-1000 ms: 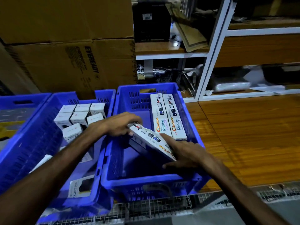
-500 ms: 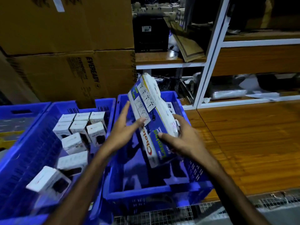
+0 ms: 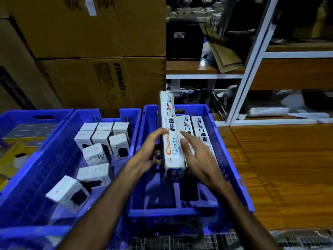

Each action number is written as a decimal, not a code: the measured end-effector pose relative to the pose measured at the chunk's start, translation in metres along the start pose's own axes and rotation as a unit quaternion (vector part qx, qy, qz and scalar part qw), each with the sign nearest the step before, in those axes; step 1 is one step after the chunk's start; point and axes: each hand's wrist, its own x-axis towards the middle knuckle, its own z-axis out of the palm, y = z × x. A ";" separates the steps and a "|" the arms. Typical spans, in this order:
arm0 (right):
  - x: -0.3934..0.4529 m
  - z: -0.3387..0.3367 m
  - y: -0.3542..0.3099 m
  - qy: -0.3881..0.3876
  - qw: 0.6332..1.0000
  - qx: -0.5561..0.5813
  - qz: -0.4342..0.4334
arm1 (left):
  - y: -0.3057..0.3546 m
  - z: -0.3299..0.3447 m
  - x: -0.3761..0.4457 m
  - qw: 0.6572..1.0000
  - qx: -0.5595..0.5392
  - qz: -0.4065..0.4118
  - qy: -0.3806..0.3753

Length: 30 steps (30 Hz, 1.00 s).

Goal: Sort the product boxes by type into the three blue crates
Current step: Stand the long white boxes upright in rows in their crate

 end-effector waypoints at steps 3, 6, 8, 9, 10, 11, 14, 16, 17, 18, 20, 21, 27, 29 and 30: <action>0.026 -0.023 0.038 0.059 0.983 -0.175 -0.003 | -0.005 -0.003 0.016 0.999 -0.037 -0.021 0.001; 0.040 -0.040 0.073 0.004 0.965 -0.252 0.075 | -0.009 0.001 0.032 0.999 -0.036 -0.024 0.014; 0.041 -0.042 0.090 -0.055 0.967 -0.220 0.120 | -0.010 0.007 0.039 0.999 -0.034 -0.019 0.015; 0.040 -0.042 0.095 -0.072 0.968 -0.200 0.131 | -0.012 0.012 0.044 0.999 -0.028 -0.016 0.020; 0.040 -0.042 0.099 -0.076 0.971 -0.186 0.132 | -0.013 0.015 0.050 1.000 -0.014 -0.012 0.024; 0.040 -0.042 0.099 -0.073 0.973 -0.176 0.127 | -0.014 0.019 0.055 0.999 -0.003 -0.008 0.035; 0.038 -0.042 0.098 -0.062 0.979 -0.151 0.124 | -0.024 0.025 0.075 0.998 0.035 -0.013 0.045; 0.038 -0.043 0.102 -0.056 0.982 -0.121 0.135 | -0.033 0.027 0.086 0.996 0.052 -0.022 0.062; 0.038 -0.042 0.103 -0.053 0.982 -0.116 0.142 | -0.037 0.027 0.092 0.996 0.052 -0.026 0.070; 0.039 -0.042 0.104 -0.049 0.981 -0.112 0.153 | -0.041 0.027 0.097 0.995 0.053 -0.032 0.078; 0.040 -0.040 0.107 -0.035 0.979 -0.112 0.168 | -0.048 0.027 0.105 0.993 0.061 -0.038 0.091; 0.041 -0.039 0.108 -0.028 0.979 -0.111 0.171 | -0.052 0.028 0.108 0.993 0.062 -0.036 0.095; 0.044 -0.034 0.112 -0.016 0.977 -0.125 0.170 | -0.067 0.023 0.129 0.990 0.080 -0.039 0.105; 0.044 -0.033 0.114 -0.017 0.979 -0.124 0.161 | -0.069 0.023 0.134 0.990 0.093 -0.046 0.099; 0.044 -0.032 0.116 -0.016 0.980 -0.123 0.156 | -0.068 0.024 0.134 0.990 0.099 -0.047 0.094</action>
